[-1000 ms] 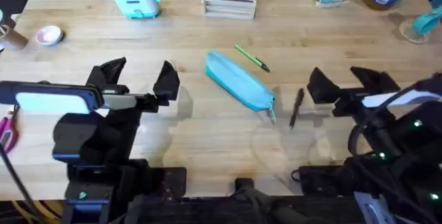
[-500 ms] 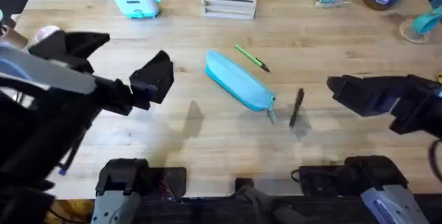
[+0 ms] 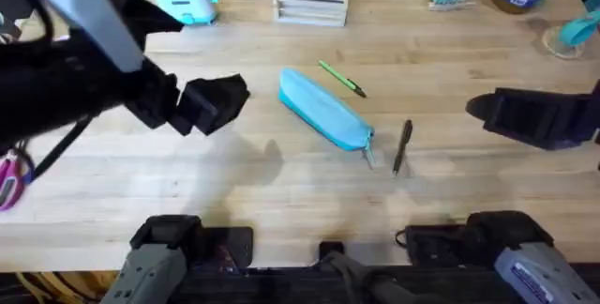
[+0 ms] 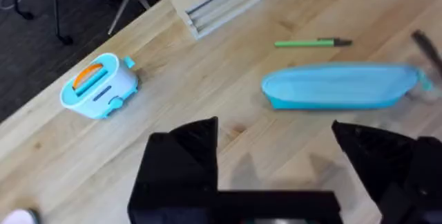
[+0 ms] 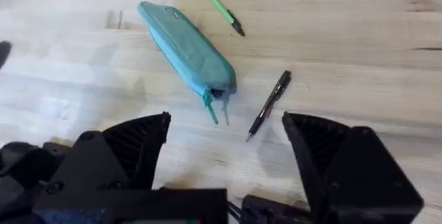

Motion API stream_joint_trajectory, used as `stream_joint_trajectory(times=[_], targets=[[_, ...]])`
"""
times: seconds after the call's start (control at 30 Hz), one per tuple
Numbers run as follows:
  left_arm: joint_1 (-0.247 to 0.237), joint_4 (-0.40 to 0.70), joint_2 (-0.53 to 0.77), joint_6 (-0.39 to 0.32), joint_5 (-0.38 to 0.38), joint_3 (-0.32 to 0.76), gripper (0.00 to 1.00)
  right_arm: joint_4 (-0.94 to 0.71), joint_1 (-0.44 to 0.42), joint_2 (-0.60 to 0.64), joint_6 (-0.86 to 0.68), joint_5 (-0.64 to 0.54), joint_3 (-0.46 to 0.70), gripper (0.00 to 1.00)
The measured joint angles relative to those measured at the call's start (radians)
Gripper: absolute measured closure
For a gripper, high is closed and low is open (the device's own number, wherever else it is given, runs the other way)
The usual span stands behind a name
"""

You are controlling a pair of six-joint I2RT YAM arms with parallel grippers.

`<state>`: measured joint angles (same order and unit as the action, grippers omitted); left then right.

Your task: Unzip the bag, pick up the pens from the table one at a time and place them inside, then zip the bag closed.

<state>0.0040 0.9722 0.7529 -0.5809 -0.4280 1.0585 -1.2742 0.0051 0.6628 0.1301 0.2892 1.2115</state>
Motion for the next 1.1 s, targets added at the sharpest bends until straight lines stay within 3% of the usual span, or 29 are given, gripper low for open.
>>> stream_joint_trajectory(times=[0.3,0.47,0.57,0.7,0.83,1.0,1.03,1.1], targets=[[0.0,-0.006,0.254,-0.448,-0.055,0.02,0.01,0.021,0.0,0.0,-0.045,0.015,0.001,0.004],[0.0,-0.113,0.375,-0.653,-0.107,0.02,0.008,0.073,0.0,0.0,-0.064,0.015,0.001,0.004],[0.0,-0.198,0.442,-0.73,-0.117,0.02,0.008,0.092,0.0,0.0,-0.07,0.015,0.001,0.004],[0.0,-0.234,0.505,-0.79,-0.136,0.02,0.008,0.096,0.0,0.0,-0.075,0.015,0.001,0.004],[0.0,-0.273,0.562,-0.826,-0.211,0.02,0.008,0.096,0.0,0.0,-0.076,0.015,0.001,0.004],[0.0,-0.261,0.655,-0.913,-0.313,0.02,0.008,0.097,0.0,0.0,-0.073,0.015,0.001,0.004],[0.0,-0.22,0.706,-0.965,-0.355,0.02,0.008,0.087,0.0,0.0,-0.061,0.015,0.001,0.004],[0.0,-0.196,0.733,-1.003,-0.378,0.02,0.008,0.068,0.0,0.0,-0.06,0.015,0.001,0.004]])
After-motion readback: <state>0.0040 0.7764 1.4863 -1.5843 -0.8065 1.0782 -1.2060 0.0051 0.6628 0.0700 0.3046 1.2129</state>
